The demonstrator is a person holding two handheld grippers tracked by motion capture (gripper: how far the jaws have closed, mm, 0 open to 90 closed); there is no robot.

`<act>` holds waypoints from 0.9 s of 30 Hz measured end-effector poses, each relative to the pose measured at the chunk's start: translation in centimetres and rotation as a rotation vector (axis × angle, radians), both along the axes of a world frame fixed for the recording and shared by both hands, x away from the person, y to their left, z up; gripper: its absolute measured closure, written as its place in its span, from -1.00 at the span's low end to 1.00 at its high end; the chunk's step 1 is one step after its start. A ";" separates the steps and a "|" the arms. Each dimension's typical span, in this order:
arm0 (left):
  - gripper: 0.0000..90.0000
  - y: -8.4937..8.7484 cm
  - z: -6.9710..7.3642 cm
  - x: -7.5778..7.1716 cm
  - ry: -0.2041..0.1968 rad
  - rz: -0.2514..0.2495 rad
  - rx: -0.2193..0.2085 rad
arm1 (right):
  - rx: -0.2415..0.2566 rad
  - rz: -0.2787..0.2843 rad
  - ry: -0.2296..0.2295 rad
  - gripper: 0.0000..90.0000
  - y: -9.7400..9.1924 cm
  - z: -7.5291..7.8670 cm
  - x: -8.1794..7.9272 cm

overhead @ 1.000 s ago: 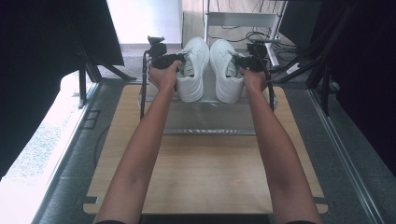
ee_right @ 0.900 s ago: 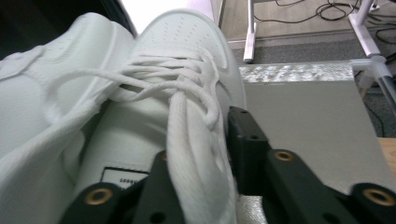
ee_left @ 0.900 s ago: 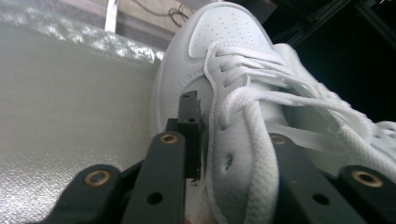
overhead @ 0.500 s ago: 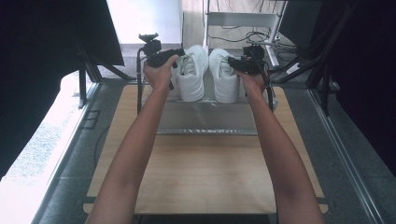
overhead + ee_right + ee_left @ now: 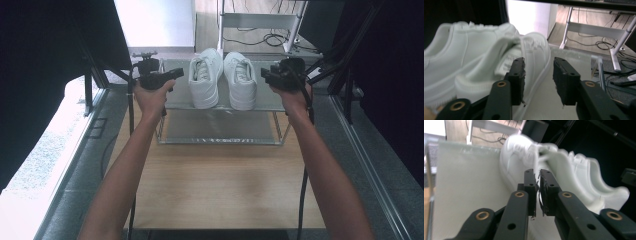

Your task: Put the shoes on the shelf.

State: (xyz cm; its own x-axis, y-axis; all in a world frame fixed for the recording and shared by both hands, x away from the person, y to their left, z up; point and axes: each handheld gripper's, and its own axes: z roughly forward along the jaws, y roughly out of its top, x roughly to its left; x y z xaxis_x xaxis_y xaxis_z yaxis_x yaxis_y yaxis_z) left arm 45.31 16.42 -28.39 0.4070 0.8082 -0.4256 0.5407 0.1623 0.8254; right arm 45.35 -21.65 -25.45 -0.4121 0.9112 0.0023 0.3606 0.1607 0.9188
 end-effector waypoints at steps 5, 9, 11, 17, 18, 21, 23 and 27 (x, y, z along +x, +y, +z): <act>0.96 0.2 -2.6 -1.3 0.033 0.000 0.051 | -0.028 0.052 0.067 0.72 -1.2 -3.1 -1.2; 0.98 0.1 -3.8 -1.2 0.060 -0.003 0.055 | -0.030 0.064 0.092 0.79 -1.3 -4.6 -1.0; 0.98 -0.1 -4.2 -1.0 0.068 -0.004 0.069 | -0.036 0.071 0.112 0.80 -1.1 -5.4 -0.7; 0.97 -0.6 -4.6 -0.5 0.082 0.001 0.076 | -0.029 0.077 0.116 0.79 -0.5 -6.2 -0.4; 0.97 -0.7 -4.7 -0.4 0.082 0.001 0.080 | -0.028 0.077 0.117 0.79 -0.4 -6.2 -0.3; 0.96 -1.0 -5.0 -0.2 0.093 0.009 0.084 | -0.028 0.076 0.121 0.79 0.0 -6.5 -0.3; 0.96 -1.6 -5.1 0.2 0.100 0.010 0.099 | -0.035 0.074 0.118 0.84 0.4 -6.6 -0.3; 0.96 -2.4 -5.0 0.7 0.100 0.008 0.104 | -0.030 0.065 0.113 0.93 0.7 -6.5 -0.2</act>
